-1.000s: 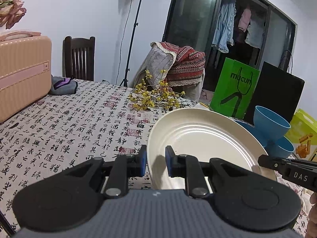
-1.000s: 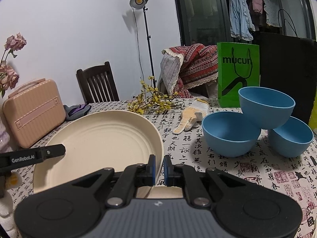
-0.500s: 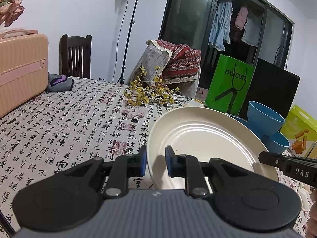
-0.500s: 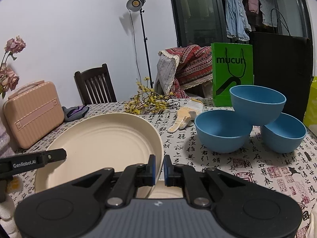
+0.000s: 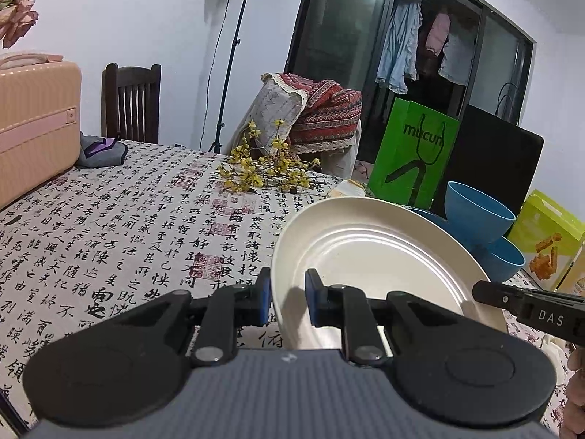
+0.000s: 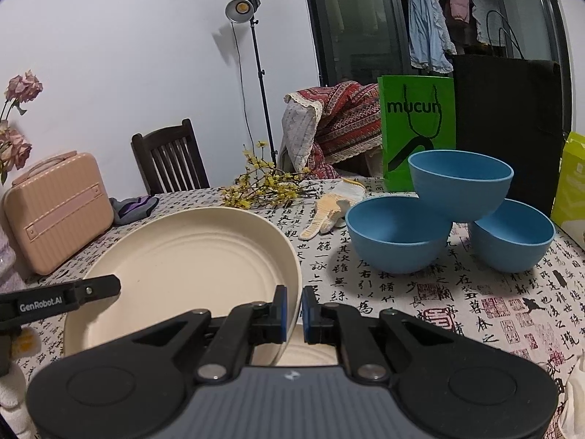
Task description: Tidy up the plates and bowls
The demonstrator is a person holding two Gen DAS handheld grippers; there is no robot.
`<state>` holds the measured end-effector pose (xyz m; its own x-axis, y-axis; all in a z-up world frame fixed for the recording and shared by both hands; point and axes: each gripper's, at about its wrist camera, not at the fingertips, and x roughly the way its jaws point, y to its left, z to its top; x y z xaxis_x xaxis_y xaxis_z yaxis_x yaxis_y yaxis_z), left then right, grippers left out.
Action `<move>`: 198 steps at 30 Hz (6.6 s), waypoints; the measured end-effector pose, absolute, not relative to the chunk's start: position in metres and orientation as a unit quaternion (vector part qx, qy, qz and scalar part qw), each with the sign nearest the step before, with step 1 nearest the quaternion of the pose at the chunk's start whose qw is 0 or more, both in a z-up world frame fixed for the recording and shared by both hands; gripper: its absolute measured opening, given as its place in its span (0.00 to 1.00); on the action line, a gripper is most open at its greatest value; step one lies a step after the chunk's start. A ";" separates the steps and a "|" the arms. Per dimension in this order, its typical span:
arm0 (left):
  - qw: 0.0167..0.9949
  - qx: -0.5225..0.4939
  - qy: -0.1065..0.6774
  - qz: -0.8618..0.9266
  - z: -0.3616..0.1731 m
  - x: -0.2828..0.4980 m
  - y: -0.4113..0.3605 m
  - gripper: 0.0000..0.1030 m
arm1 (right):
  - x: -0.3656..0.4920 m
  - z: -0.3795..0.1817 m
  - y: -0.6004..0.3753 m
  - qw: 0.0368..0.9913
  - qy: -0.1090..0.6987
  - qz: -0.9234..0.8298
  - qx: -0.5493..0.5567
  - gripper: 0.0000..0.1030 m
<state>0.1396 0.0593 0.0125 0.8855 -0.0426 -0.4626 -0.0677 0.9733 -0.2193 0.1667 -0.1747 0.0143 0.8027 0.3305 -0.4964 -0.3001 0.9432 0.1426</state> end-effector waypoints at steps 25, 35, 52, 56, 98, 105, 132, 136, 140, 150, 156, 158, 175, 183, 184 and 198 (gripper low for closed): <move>0.964 -0.106 0.242 -0.012 0.006 0.134 0.042 0.19 | 0.153 0.007 -0.196 0.950 0.267 0.156 0.040 0.08; 0.963 -0.105 0.248 -0.019 -0.001 0.136 0.038 0.19 | 0.151 0.002 -0.202 0.950 0.268 0.154 0.042 0.08; 0.962 -0.097 0.252 -0.031 -0.010 0.135 0.026 0.19 | 0.149 -0.010 -0.215 0.949 0.276 0.144 0.048 0.08; 0.962 -0.096 0.254 -0.034 -0.013 0.135 0.024 0.19 | 0.150 -0.014 -0.218 0.949 0.278 0.142 0.050 0.08; 0.954 -0.070 0.287 -0.049 -0.040 0.134 0.004 0.19 | 0.146 -0.040 -0.236 0.944 0.298 0.128 0.054 0.08; 0.954 -0.059 0.290 -0.048 -0.043 0.133 0.000 0.19 | 0.146 -0.046 -0.238 0.944 0.302 0.125 0.051 0.08; 0.959 0.099 0.265 -0.002 -0.056 0.130 -0.042 0.20 | 0.144 -0.061 -0.234 0.947 0.300 0.114 0.022 0.08; 0.958 0.102 0.268 0.000 -0.058 0.132 -0.043 0.20 | 0.144 -0.062 -0.233 0.948 0.297 0.114 0.019 0.08; 0.956 0.100 0.274 0.000 -0.060 0.134 -0.041 0.21 | 0.144 -0.062 -0.232 0.948 0.294 0.116 0.018 0.08; 0.961 0.076 0.267 -0.011 -0.050 0.131 -0.035 0.53 | 0.141 -0.055 -0.233 0.950 0.287 0.122 0.021 0.12; 0.965 0.053 0.256 -0.010 -0.038 0.128 -0.026 0.81 | 0.136 -0.046 -0.238 0.955 0.272 0.111 0.033 0.54; 0.967 0.047 0.250 -0.010 -0.033 0.127 -0.023 0.90 | 0.135 -0.043 -0.240 0.956 0.269 0.110 0.038 0.64; 0.970 -0.021 0.243 -0.024 -0.013 0.135 0.000 1.00 | 0.125 -0.013 -0.237 0.970 0.218 0.104 0.019 1.00; 0.971 -0.024 0.234 -0.033 -0.007 0.139 -0.001 1.00 | 0.128 -0.009 -0.242 0.974 0.208 0.091 0.022 1.00; 0.972 -0.024 0.233 -0.034 -0.007 0.140 -0.001 1.00 | 0.128 -0.009 -0.242 0.974 0.207 0.089 0.023 1.00; 0.973 -0.040 0.217 -0.059 0.012 0.153 -0.015 1.00 | 0.140 0.003 -0.265 0.978 0.194 0.064 0.047 1.00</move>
